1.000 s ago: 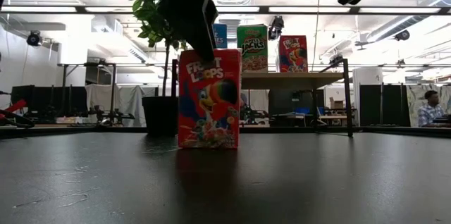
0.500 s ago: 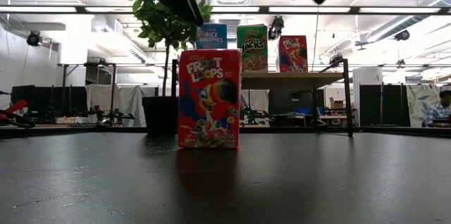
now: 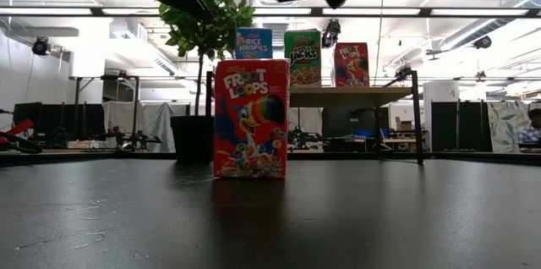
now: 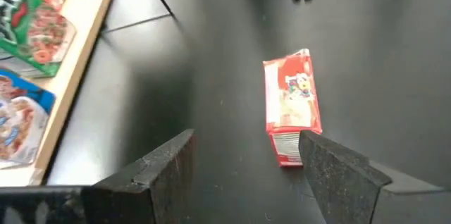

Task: Stack cereal on shelf
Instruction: Put the red cereal box on the shelf, aligned with the other red cereal box

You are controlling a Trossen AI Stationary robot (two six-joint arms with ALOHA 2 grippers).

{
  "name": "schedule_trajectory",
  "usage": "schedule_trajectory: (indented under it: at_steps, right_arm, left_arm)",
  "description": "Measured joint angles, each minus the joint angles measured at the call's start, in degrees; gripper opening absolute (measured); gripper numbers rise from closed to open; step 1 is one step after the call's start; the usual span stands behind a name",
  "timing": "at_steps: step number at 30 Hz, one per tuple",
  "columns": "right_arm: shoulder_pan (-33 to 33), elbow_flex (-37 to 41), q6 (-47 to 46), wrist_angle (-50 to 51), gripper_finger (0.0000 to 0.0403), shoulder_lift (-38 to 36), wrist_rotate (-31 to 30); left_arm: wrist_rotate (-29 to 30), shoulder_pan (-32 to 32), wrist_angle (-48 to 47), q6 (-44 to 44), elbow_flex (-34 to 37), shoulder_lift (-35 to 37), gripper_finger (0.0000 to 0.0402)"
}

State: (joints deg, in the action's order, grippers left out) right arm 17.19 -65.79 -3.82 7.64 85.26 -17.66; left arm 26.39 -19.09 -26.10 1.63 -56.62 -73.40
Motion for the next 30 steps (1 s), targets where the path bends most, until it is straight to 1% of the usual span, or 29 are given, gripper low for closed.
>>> schedule_trajectory:
  at_steps: [3,6,9,15,18,20,22,24,30]
  right_arm:
    - [-0.15,-2.7,-0.52,0.67,0.0018,2.6,0.25]
    - [-0.72,-5.76,-3.08,3.24,0.0045,4.98,2.71]
    - [-1.59,-8.91,-5.73,6.93,0.0092,7.33,4.39]
    - [-2.14,-13.4,-5.34,12.02,0.0205,11.61,4.55]
    - [-2.61,-14.46,-5.15,13.94,0.0251,13.07,4.26]
    - [-3.07,-14.59,-5.19,14.91,0.0275,13.36,4.14]
    - [-3.62,-14.27,-5.37,14.81,0.029,13.37,4.1]
    - [-4.16,-13.74,-5.39,14.79,0.0297,13.37,4.16]
    - [-4.9,-12.85,-5.36,14.61,0.0288,13.46,7.61]
  left_arm:
    - [0.13,0.0,0.6,0.02,1.31,2.09,0.0235]
    - [0.18,0.0,0.6,0.04,1.73,3.29,0.0235]
    - [0.18,0.0,0.61,-0.03,1.79,3.57,0.0235]
    - [0.18,0.0,0.6,-0.79,1.86,3.36,0.0235]
    - [0.18,0.0,0.54,-0.87,1.91,3.36,0.0235]
    - [0.18,0.0,0.49,-0.94,1.95,3.36,0.0235]
    - [0.18,0.0,0.47,-0.94,1.97,3.36,0.0235]
    - [0.18,0.0,0.31,-0.94,2.01,3.36,0.0235]
    - [0.18,0.0,0.25,-0.94,2.01,3.35,0.0235]
